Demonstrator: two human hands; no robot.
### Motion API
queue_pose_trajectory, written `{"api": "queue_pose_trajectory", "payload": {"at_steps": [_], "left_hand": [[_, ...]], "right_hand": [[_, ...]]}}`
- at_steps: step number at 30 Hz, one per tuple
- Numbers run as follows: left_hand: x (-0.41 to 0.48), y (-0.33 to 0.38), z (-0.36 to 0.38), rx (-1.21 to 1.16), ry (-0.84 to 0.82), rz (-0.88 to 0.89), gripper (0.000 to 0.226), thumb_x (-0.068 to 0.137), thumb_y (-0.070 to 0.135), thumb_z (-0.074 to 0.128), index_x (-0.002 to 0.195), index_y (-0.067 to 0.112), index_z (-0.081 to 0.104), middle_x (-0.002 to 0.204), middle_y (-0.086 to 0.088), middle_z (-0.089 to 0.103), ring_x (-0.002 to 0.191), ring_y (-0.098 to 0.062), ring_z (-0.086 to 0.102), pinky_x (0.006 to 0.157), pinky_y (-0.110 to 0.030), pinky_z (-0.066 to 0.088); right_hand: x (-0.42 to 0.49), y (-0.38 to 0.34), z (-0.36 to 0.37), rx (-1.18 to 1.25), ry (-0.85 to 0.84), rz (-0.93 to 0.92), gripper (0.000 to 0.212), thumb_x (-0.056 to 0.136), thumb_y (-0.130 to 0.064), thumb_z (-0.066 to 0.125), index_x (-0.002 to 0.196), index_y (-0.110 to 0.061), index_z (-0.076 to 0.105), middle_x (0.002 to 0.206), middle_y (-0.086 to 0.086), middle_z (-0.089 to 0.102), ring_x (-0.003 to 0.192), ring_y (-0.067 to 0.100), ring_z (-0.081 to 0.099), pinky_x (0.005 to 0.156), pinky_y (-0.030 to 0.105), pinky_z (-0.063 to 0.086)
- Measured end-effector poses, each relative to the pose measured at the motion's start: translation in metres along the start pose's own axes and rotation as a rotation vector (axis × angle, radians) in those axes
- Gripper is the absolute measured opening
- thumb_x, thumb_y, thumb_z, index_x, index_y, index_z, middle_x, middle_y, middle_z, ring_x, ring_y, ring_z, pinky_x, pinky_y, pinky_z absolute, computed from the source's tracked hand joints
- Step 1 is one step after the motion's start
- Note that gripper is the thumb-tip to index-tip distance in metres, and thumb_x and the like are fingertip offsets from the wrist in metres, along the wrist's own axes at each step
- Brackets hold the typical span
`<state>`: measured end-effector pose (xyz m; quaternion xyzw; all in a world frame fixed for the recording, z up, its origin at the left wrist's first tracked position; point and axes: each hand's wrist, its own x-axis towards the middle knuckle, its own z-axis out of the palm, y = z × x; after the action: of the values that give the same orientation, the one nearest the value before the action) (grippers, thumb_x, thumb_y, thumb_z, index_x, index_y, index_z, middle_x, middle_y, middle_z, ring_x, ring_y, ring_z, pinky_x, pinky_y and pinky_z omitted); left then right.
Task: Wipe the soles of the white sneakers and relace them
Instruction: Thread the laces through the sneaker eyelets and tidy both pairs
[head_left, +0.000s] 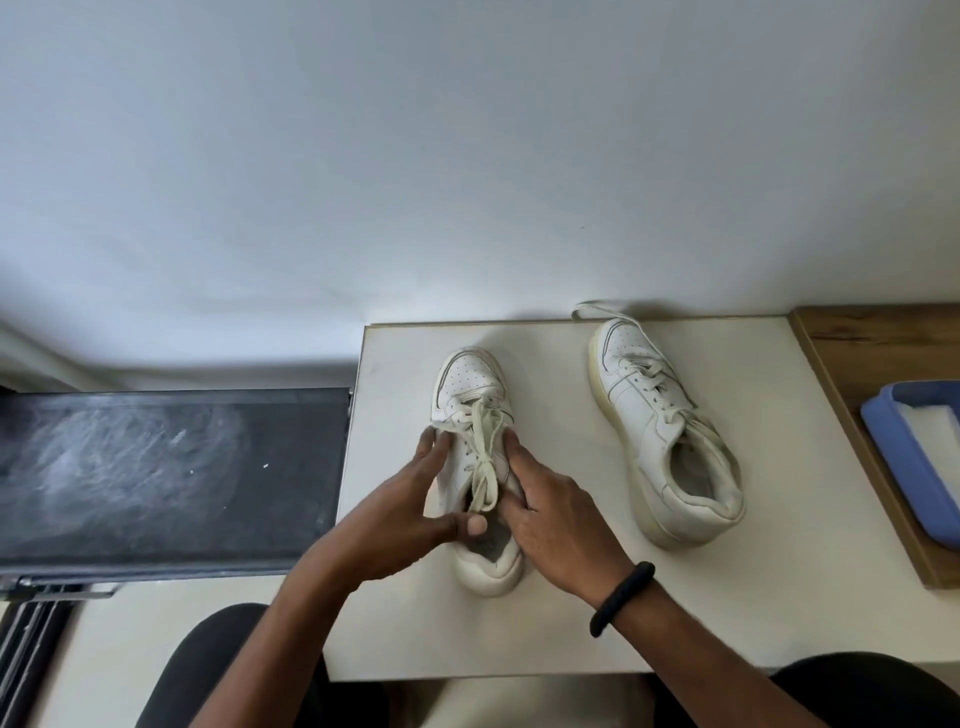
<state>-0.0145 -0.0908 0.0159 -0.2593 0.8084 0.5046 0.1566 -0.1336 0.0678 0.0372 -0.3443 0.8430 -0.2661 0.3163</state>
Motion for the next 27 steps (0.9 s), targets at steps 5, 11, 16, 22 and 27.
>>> {"api": "queue_pose_trajectory", "payload": {"at_steps": [5, 11, 16, 22, 27], "left_hand": [[-0.005, -0.003, -0.005, -0.084, -0.010, 0.040, 0.116, 0.077, 0.060, 0.072, 0.165, 0.037, -0.001, 0.169, 0.027, -0.009, 0.157, 0.001, 0.010, 0.114, -0.023, 0.038], [-0.012, 0.009, -0.012, -0.106, -0.020, -0.033, 0.120, 0.071, 0.071, 0.073, 0.165, 0.038, 0.006, 0.170, 0.025, -0.003, 0.157, 0.000, 0.008, 0.121, -0.029, 0.033], [-0.034, 0.065, -0.016, 0.641, 0.231, -0.123, 0.073, 0.098, 0.060, 0.054, 0.158, 0.022, 0.036, 0.160, -0.002, 0.046, 0.145, -0.025, 0.046, 0.113, -0.037, 0.040], [-0.005, 0.128, 0.080, -0.008, 0.599, 0.379, 0.043, 0.096, 0.034, 0.069, 0.137, 0.022, 0.064, 0.128, 0.003, 0.071, 0.113, -0.012, 0.068, 0.097, -0.026, 0.053], [0.059, 0.158, 0.139, 0.019, 0.318, 0.125, 0.073, 0.101, 0.044, 0.060, 0.159, 0.011, 0.029, 0.144, -0.015, 0.058, 0.130, -0.035, 0.057, 0.100, -0.038, 0.045]], "right_hand": [[0.002, 0.000, 0.009, -0.031, 0.015, -0.037, 0.063, 0.104, -0.022, 0.043, 0.160, -0.029, 0.015, 0.145, 0.007, 0.053, 0.117, 0.027, 0.059, 0.078, 0.021, 0.032], [-0.003, 0.005, -0.009, 0.140, 0.007, -0.023, 0.059, 0.100, -0.027, 0.052, 0.155, -0.033, 0.030, 0.139, 0.000, 0.061, 0.121, 0.017, 0.061, 0.101, 0.031, 0.048], [-0.028, 0.031, -0.083, 0.247, 0.574, -0.185, 0.030, 0.091, -0.015, 0.059, 0.116, -0.021, 0.074, 0.106, -0.009, 0.076, 0.092, 0.003, 0.071, 0.076, 0.015, 0.053], [-0.032, 0.105, -0.127, 0.204, 0.765, 0.095, 0.033, 0.093, -0.007, 0.062, 0.122, -0.023, 0.067, 0.121, -0.008, 0.069, 0.103, 0.004, 0.065, 0.092, 0.032, 0.055], [-0.023, 0.128, -0.118, 0.243, 0.295, 0.264, 0.065, 0.090, -0.021, 0.068, 0.150, -0.032, 0.043, 0.145, -0.005, 0.056, 0.130, 0.014, 0.054, 0.104, 0.029, 0.044]]}}
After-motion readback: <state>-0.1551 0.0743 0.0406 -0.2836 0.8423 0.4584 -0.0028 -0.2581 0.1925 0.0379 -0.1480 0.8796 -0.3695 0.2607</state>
